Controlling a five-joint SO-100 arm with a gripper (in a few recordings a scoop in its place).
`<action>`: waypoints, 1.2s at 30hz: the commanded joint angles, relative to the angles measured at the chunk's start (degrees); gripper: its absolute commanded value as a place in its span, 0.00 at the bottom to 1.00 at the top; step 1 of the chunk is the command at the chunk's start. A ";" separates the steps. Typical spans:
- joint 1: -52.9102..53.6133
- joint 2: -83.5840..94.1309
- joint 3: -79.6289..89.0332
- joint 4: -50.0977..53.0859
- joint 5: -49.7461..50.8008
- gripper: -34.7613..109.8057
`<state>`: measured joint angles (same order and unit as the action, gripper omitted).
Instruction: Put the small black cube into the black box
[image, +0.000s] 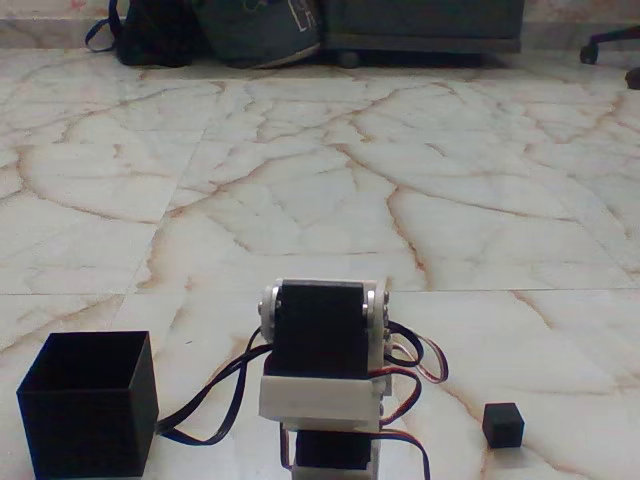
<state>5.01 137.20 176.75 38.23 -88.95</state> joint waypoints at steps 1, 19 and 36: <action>0.00 0.00 0.00 0.00 0.00 0.27; 0.00 -0.26 -0.18 0.09 0.26 0.27; 4.92 -19.34 -19.69 -3.87 -18.46 0.29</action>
<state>9.58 119.71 160.75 33.31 -107.14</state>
